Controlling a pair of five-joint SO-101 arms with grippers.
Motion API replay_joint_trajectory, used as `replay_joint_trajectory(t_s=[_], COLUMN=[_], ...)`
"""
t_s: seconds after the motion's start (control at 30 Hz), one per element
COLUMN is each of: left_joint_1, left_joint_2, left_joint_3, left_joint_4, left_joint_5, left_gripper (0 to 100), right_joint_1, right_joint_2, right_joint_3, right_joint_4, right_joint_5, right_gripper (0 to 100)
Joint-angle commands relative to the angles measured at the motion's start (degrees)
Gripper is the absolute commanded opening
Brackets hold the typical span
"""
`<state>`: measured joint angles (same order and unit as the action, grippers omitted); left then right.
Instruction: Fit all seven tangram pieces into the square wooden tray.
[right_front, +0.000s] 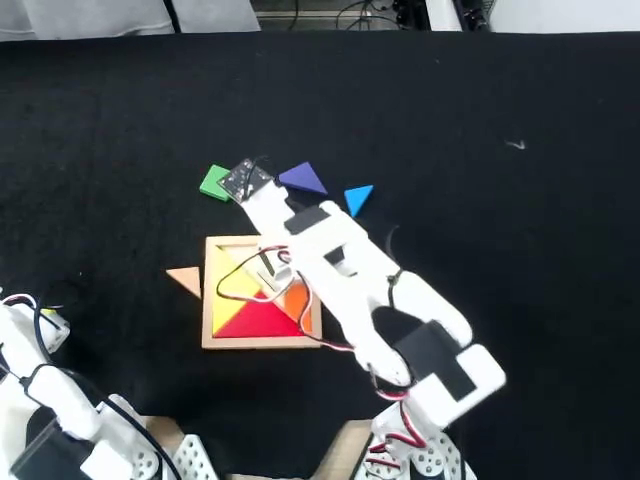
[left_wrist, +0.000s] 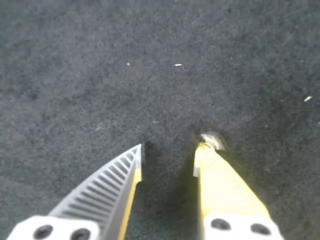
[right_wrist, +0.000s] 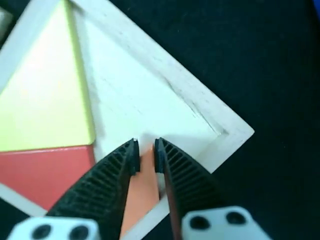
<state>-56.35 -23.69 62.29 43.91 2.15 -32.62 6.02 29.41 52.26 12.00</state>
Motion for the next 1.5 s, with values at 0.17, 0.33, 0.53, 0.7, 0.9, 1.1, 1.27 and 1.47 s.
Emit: replay_joint_trajectory(t_s=[0.17, 0.33, 0.53, 0.7, 0.9, 1.1, 1.27, 1.47], left_joint_1=[0.84, 0.84, 0.84, 0.84, 0.84, 0.84, 0.84, 0.84], left_joint_2=[-1.05, -1.05, -1.05, -1.05, -1.05, -1.05, -1.05, -1.05], left_joint_3=[-0.31, -0.31, -0.31, -0.31, -0.31, -0.31, -0.31, -0.31], left_joint_4=[-0.97, -0.97, -0.97, -0.97, -0.97, -0.97, -0.97, -0.97], left_joint_5=[-0.53, -0.53, -0.53, -0.53, -0.53, -0.53, -0.53, -0.53], left_gripper=[18, 18, 18, 18, 18, 18, 18, 18], right_joint_1=[-0.88, -0.97, 3.25, 9.93, 10.81, 12.22, 12.40, 12.84], right_joint_2=[-4.70, -4.79, -8.57, -5.58, 14.81, 29.67, 34.42, 39.78], right_joint_3=[1.89, 1.89, -6.02, -20.88, -36.88, -49.98, -59.38, -65.80], right_joint_4=[-1.49, -1.49, 1.58, 4.22, 4.57, 6.51, 12.66, 17.32], right_joint_5=[0.44, 0.70, 1.49, 2.73, 3.08, 3.34, 9.93, 17.41], right_gripper=[18.1, 20.7, 20.1, 20.1, 20.1, 20.5, 20.6, 26.0])
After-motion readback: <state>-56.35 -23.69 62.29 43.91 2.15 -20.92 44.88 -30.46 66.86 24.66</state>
